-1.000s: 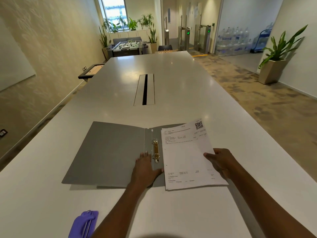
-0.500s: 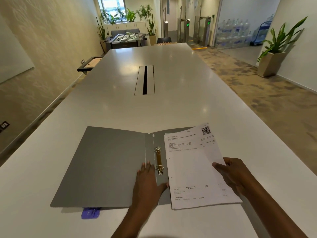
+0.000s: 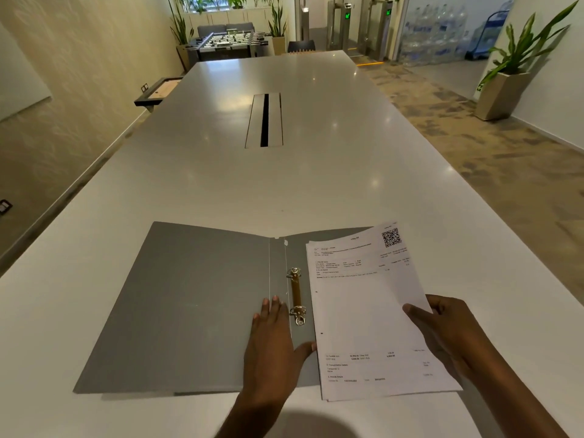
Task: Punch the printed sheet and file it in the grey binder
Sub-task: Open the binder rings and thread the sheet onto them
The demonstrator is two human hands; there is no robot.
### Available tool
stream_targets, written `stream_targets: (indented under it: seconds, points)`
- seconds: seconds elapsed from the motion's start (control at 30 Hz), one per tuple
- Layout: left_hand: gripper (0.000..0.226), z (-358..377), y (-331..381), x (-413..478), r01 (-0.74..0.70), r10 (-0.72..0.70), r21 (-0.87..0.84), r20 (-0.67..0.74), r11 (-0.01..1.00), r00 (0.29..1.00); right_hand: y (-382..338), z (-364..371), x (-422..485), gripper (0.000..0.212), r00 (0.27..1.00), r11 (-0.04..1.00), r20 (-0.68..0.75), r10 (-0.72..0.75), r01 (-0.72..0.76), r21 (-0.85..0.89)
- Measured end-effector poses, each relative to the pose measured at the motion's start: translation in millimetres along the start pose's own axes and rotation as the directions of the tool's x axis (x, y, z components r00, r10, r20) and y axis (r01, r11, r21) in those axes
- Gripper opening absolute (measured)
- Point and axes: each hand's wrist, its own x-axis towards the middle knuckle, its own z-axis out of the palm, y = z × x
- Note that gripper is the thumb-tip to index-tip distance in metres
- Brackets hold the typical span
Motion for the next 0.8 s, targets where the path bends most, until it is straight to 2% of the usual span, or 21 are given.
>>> stream_targets:
  seconds: [0.13,0.23,0.3,0.43,0.53,0.6,0.63,0.7,0.77,0.8]
  points:
    - [0.098,-0.1,2.4,-4.7,-0.003,0.003,0.012,0.002,1.000,1.000,-4.7,1.4,-6.7,0.009,0.999,1.000,-0.033,0.014,-0.014,-0.003]
    - [0.094,-2.7,0.3,-5.6,-0.017,0.017,-0.017,-0.002,1.000,1.000,-10.9,2.6,-9.0,0.020,0.998,0.984,-0.047,-0.049,0.041,-0.172]
    - [0.083,-5.9,-0.8,-7.1,-0.022,0.019,-0.103,-0.030,0.994,0.999,-16.4,4.1,-10.9,0.023,0.995,0.961,-0.060,-0.081,0.062,-0.269]
    - [0.068,-17.4,1.7,-6.6,-0.041,-0.008,-0.281,-0.171,0.959,0.985,-26.3,8.9,-13.4,0.003,0.982,0.906,-0.104,-0.155,0.099,-0.412]
    - [0.053,-30.6,3.7,2.7,-0.097,-0.016,-0.397,-0.272,0.913,0.962,-26.7,10.4,-12.6,0.030,0.973,0.840,-0.151,-0.176,0.069,-0.538]
    - [0.042,-39.7,5.4,13.7,-0.134,-0.025,-0.443,-0.335,0.886,0.942,-25.2,13.8,-11.5,0.052,0.930,0.713,-0.211,-0.301,0.072,-0.698]
    - [0.039,-42.8,5.8,21.1,-0.145,-0.031,-0.461,-0.353,0.876,0.935,-25.7,19.8,-12.4,0.052,0.889,0.660,-0.210,-0.407,0.126,-0.741]
    - [0.037,-46.1,6.6,36.1,-0.162,-0.037,-0.488,-0.373,0.858,0.927,-34.2,45.9,-15.6,0.039,0.808,0.644,-0.139,-0.573,0.339,-0.685]
    - [0.035,-44.4,6.5,49.8,-0.180,-0.026,-0.506,-0.373,0.844,0.927,-48.2,86.5,-16.6,0.026,0.782,0.676,-0.015,-0.623,0.529,-0.514]
    - [0.034,-40.8,5.9,56.6,-0.182,-0.015,-0.503,-0.361,0.845,0.932,-53.6,107.7,-15.1,0.024,0.785,0.685,0.055,-0.616,0.569,-0.455]
